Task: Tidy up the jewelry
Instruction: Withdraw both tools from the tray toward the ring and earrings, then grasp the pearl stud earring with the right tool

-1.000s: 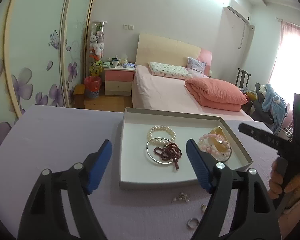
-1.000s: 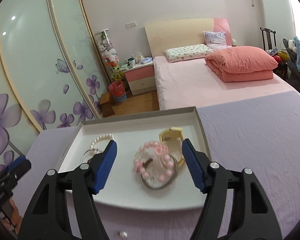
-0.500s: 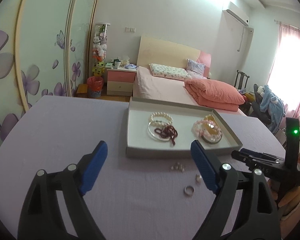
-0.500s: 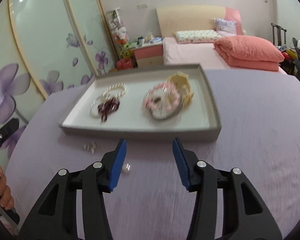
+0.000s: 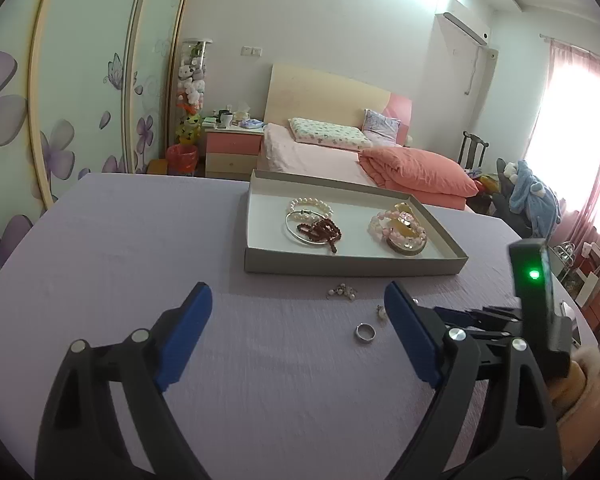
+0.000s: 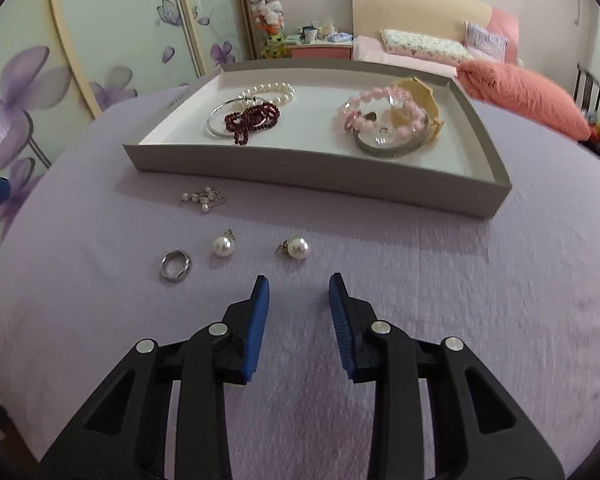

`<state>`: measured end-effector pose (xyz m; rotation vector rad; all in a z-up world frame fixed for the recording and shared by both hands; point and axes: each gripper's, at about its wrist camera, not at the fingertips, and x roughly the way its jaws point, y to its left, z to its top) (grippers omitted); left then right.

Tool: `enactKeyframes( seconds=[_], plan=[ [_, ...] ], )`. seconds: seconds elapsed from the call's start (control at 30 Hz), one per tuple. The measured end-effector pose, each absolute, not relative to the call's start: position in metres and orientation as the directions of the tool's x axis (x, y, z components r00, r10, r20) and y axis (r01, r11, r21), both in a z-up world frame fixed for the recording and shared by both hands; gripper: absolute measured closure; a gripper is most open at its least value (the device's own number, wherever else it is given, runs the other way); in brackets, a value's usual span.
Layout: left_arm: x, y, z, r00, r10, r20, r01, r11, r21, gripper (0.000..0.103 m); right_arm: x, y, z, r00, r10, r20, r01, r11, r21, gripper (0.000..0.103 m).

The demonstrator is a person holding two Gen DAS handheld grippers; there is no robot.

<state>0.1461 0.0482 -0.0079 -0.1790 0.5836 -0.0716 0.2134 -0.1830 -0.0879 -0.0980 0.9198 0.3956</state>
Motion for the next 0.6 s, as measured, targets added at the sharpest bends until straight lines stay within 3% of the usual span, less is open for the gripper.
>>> enactKeyframes(
  seconds=[0.37,0.5,0.6],
  plan=[
    [0.143,0.047,-0.009,0.828,-0.118,-0.549,0.024,0.984,-0.175,0.017,0.226,-0.174,-0.086,0.56,0.262,-0.786,-0.367,0.929,0.048,0.074],
    [0.144,0.047,-0.01,0.824,-0.114,-0.555,0.023,0.985,-0.168,0.017,0.225,-0.173,-0.086,0.566,0.26,-0.782,-0.369,0.929,0.042,0.083],
    [0.145,0.045,-0.012,0.819,-0.113,-0.562,0.023,0.986,-0.164,0.017,0.225,-0.173,-0.086,0.567,0.259,-0.782,-0.367,0.929,0.041,0.083]
  ],
)
